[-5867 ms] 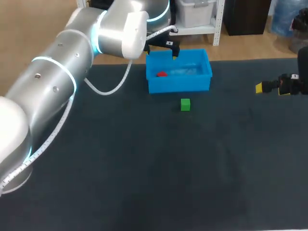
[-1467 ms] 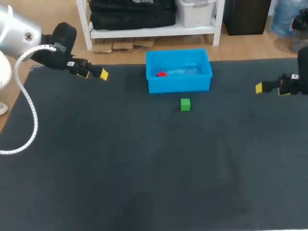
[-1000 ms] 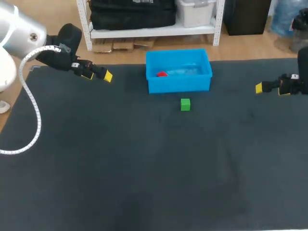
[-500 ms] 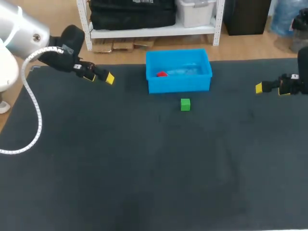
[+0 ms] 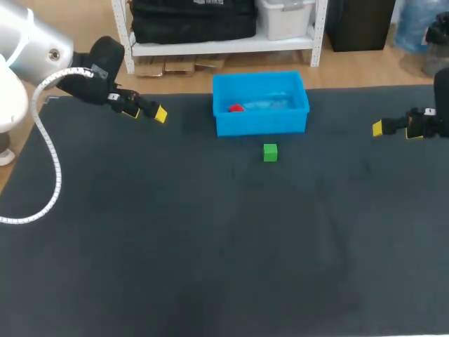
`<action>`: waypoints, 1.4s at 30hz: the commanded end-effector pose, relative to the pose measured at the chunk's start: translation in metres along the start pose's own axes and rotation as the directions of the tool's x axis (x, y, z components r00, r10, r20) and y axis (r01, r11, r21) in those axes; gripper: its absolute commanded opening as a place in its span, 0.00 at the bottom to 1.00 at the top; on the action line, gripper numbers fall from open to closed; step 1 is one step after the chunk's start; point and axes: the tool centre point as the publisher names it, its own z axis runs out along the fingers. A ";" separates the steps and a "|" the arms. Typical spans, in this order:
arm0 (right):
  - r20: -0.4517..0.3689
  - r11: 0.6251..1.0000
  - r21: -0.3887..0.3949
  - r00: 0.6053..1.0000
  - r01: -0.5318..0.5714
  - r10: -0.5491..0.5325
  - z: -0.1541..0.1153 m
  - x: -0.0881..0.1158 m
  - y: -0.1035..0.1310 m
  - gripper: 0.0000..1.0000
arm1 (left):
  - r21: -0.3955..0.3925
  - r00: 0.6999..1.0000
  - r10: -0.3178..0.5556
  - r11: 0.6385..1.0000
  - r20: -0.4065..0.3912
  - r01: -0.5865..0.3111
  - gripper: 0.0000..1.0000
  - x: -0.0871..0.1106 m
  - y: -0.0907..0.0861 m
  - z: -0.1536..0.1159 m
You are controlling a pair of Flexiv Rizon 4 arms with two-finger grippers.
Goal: Use the left arm to pick the red cube and place it into the blue plastic box first, then use the right arm to grasp the green cube and put it into the same blue plastic box after the first action is fully finished.
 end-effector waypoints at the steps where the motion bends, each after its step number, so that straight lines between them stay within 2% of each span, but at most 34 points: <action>1: -0.001 1.000 0.002 1.000 0.000 0.000 0.000 0.000 0.000 1.00 | 0.004 1.000 0.002 1.000 -0.003 -0.002 1.00 -0.001 0.002 0.000; 10: -0.039 0.998 0.044 0.998 0.050 -0.048 0.011 0.007 0.009 1.00 | 0.004 1.000 0.002 1.000 -0.003 -0.002 1.00 -0.001 0.002 0.000; 17: -0.059 0.990 0.090 0.993 0.106 -0.101 0.021 0.003 0.024 1.00 | 0.004 1.000 0.002 1.000 -0.003 -0.002 1.00 -0.001 0.002 0.000; 26: -0.095 0.984 0.139 0.991 0.111 -0.098 0.032 0.001 0.039 1.00 | 0.004 1.000 0.002 1.000 -0.003 -0.002 1.00 -0.001 0.002 0.000; 42: -0.296 0.961 0.218 0.950 0.172 -0.103 0.048 0.001 0.061 1.00 | 0.004 1.000 0.002 1.000 -0.003 -0.002 1.00 -0.001 0.002 0.000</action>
